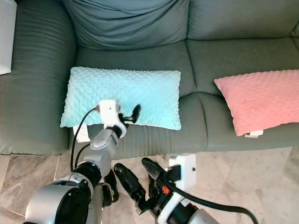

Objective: Move the pillow to the sofa

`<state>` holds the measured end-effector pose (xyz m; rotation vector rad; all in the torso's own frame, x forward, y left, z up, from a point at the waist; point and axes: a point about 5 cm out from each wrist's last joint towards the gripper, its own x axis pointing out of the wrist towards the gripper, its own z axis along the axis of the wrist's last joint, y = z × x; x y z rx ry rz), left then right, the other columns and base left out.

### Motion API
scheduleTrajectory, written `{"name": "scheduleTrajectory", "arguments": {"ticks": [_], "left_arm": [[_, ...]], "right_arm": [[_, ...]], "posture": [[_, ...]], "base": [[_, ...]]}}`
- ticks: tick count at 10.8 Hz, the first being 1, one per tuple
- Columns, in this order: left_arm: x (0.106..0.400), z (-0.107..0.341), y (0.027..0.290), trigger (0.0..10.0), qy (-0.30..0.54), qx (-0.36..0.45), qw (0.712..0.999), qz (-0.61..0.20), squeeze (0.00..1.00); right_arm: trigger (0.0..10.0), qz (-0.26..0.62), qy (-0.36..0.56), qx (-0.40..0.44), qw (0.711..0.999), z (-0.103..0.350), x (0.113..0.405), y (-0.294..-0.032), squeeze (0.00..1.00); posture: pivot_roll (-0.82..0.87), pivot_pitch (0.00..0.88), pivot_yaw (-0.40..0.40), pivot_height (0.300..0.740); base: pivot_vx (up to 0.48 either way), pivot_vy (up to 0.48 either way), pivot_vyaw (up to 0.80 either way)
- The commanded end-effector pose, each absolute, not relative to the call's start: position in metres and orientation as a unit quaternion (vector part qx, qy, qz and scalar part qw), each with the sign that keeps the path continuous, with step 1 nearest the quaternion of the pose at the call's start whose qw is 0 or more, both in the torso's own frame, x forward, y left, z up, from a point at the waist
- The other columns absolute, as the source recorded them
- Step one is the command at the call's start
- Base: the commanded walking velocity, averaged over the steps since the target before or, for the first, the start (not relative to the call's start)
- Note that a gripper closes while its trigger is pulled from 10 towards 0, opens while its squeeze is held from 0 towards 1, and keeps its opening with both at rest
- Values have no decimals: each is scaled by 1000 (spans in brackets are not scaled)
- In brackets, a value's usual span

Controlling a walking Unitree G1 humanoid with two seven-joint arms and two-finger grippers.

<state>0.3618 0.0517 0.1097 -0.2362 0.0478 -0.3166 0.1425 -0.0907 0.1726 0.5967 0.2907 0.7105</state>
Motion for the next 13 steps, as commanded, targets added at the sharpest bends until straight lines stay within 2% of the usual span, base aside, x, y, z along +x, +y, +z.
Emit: {"name": "scheduleTrajectory", "arguments": {"ticks": [1,4,6,7,11,12,13], "left_arm": [[355,111,26,10000,27,-124,975,-185,0],[357,109,25,10000,42,-63,984,-164,0],[352,106,11,10000,50,4,980,-190,0],[349,101,7,10000,62,30,974,-214,0],[340,77,16,10000,99,120,965,-212,0],[342,79,17,10000,109,94,967,-209,0],[350,87,27,10000,104,57,973,-196,0]], "right_arm": [[10000,348,147,294,878,173,136,-91,0],[10000,372,141,309,864,180,133,-83,0],[10000,402,166,309,846,177,122,-78,0],[10000,394,180,299,850,173,120,-79,0],[10000,348,210,220,887,158,118,-95,0],[10000,298,198,179,916,154,128,-104,0],[10000,265,183,180,930,151,141,-112,0]], "posture": [[-414,532,4,740],[-410,538,18,740],[-406,545,27,740],[-402,547,33,740],[-403,550,42,740],[-400,543,43,740],[-381,526,52,740]], "base": [[0,0,0],[0,0,0],[0,0,0],[0,0,0],[0,0,0],[0,0,0],[0,0,0]]}}
